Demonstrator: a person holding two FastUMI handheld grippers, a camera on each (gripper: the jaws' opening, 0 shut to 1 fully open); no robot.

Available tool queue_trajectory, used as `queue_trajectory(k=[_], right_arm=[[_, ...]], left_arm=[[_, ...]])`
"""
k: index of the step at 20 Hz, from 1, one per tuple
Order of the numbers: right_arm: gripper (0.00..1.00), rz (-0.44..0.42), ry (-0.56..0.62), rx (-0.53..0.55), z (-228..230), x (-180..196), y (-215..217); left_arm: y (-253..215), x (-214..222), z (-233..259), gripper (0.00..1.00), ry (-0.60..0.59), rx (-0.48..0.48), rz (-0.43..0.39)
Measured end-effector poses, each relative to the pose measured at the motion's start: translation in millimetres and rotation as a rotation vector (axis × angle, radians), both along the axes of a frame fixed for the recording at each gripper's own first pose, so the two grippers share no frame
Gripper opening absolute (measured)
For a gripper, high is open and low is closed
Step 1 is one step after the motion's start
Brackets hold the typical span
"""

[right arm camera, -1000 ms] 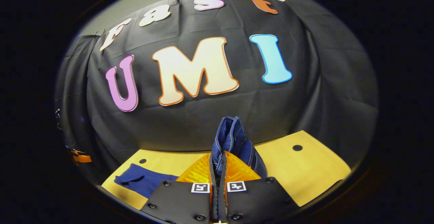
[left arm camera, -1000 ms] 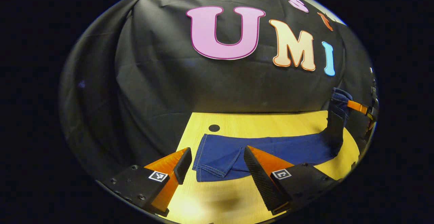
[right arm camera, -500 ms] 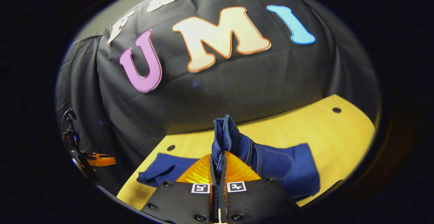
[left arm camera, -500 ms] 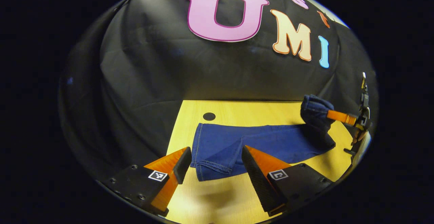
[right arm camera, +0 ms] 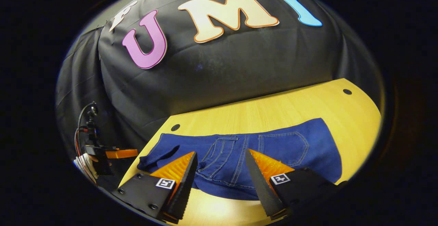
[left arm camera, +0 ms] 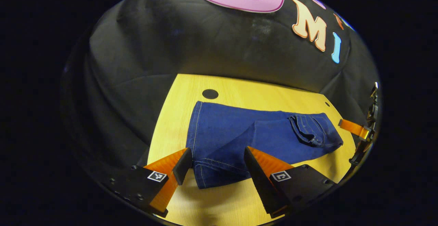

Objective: Grasp the waist and the cuffs of the jeans and fold them to make the two legs overlap; first hold the waist and fold one-third of the jeans toward the cuffs, then hold the cuffs and fold the remaining one-third in the same direction to finish folding.

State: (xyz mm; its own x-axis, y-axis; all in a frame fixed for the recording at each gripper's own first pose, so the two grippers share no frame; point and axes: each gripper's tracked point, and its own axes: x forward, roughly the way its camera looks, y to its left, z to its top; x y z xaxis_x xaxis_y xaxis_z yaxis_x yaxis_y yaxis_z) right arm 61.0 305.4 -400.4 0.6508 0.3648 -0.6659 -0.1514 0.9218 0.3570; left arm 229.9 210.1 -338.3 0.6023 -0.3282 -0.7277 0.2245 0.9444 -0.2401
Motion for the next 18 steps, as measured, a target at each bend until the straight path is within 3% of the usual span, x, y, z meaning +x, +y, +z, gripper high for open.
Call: queue_trajectory(k=[6,15,17,18], right_arm=[[0.85,0.002,-0.025,-0.033,24.1,-2.1,-17.2],[0.85,0.011,-0.002,-0.05,20.4,-5.8,-27.6],[0.85,0.013,-0.005,-0.063,21.1,-6.1,-30.2],[0.86,0.013,-0.006,-0.064,22.6,-5.5,-31.3]], left_arm=[[4.8,4.3,-43.3,0.95,0.07,-0.008,0.033],[20.9,14.1,-60.2,0.92,0.056,0.056,0.078],[24.5,16.6,-62.1,0.63,0.054,0.082,0.131],[20.4,16.9,-61.6,0.49,0.054,0.072,0.121]])
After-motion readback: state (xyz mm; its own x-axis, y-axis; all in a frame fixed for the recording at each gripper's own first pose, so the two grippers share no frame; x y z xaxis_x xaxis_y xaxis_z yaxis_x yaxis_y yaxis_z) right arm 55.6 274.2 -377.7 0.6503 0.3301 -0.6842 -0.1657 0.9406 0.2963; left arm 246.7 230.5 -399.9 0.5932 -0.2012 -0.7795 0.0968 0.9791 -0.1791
